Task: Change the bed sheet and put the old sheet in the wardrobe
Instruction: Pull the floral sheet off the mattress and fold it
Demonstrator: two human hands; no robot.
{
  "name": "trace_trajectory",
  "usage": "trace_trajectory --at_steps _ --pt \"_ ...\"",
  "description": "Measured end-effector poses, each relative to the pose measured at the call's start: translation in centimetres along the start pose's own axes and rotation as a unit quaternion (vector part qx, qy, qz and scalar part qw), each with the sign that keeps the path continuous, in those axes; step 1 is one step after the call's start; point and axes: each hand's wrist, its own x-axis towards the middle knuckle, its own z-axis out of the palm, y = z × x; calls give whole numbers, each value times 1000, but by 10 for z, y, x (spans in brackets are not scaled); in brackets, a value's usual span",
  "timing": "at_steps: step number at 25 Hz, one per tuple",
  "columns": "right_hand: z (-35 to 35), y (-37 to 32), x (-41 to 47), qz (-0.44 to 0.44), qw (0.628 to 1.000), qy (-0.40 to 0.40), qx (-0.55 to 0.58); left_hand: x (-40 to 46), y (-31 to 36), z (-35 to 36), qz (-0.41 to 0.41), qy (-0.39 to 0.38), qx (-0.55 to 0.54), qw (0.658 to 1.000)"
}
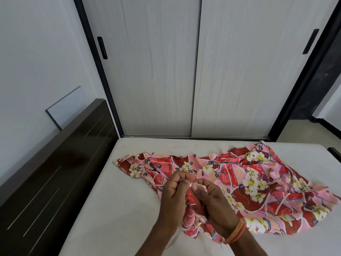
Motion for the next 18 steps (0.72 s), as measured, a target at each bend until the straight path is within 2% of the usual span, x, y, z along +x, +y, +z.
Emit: trace_trajectory --at_steps 3,6,8,11,18 --pt "18 8 -2 -18 998 35 51 -2 1 -7 -36 -5 -52 998" --pt "25 13 -1 -29 995 70 57 1 -9 -22 -72 -38 -43 996" --pt "29 16 1 -49 995 85 36 1 -13 -31 -93 -74 -26 993" --pt "31 19 3 -90 990 108 -21 -2 -9 -35 -100 -87 8 991" --pt "35 19 6 -168 961 143 -166 1 -3 -34 -203 -73 -94 972"
